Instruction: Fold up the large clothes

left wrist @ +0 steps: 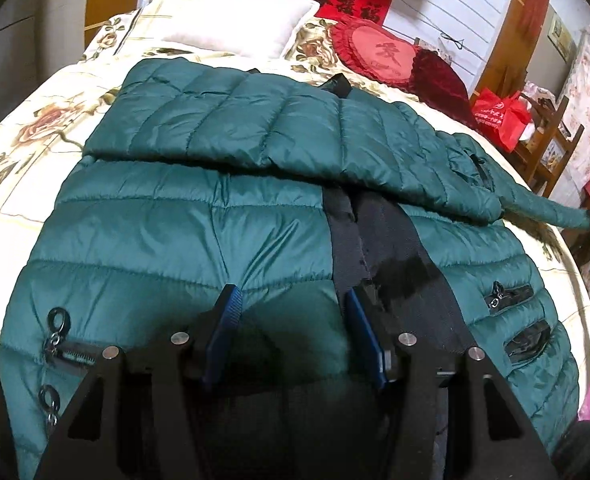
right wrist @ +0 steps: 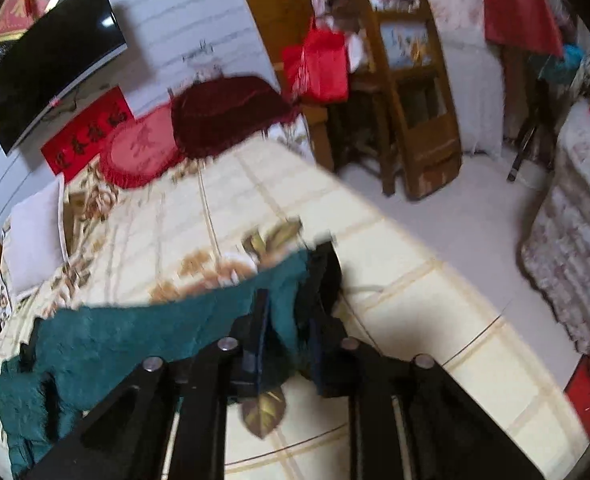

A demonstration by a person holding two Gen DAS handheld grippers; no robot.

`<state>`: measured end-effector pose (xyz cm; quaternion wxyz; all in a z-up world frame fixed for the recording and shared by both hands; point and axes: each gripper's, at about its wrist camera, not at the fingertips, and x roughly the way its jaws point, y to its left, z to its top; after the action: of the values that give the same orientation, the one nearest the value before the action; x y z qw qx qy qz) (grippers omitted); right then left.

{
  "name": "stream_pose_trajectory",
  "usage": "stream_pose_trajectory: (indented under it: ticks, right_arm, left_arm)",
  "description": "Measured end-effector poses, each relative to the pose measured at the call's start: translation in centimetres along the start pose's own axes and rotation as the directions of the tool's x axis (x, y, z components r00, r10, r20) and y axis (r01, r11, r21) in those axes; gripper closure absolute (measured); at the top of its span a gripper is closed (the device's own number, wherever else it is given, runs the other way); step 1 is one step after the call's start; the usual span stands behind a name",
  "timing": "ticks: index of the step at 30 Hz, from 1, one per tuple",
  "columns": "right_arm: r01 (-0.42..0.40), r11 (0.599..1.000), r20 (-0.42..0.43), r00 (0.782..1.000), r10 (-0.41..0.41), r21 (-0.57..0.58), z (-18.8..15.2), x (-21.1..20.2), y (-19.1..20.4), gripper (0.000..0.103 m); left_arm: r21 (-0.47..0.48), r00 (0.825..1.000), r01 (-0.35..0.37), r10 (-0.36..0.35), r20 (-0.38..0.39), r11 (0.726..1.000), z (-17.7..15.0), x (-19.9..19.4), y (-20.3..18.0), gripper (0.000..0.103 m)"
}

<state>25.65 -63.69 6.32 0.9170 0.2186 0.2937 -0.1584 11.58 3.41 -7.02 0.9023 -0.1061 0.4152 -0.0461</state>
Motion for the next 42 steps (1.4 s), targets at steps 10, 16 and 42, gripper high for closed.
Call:
stream_pose_trajectory:
  ticks: [10, 16, 42]
  right_arm:
    - [-0.164, 0.975, -0.002, 0.986, 0.166, -0.147, 1.3, -4.3, 16.9, 0.094]
    - [-0.144, 0.968, -0.02, 0.99, 0.143, -0.204, -0.7, -4.3, 21.9, 0.094]
    - [-0.108, 0.855, -0.116, 0.992, 0.056, -0.507, -9.3, -1.8, 32.3, 0.028]
  left_arm:
    - [-0.033, 0.988, -0.156, 0.156, 0.001, 0.987, 0.9, -4.2, 6.1, 0.066]
    - [-0.092, 0.979, -0.202, 0.204, 0.009, 0.975, 0.4, -5.3, 10.7, 0.066]
    - [-0.174, 0.985, -0.165, 0.169, 0.014, 0.971, -1.6, -4.4, 12.3, 0.054]
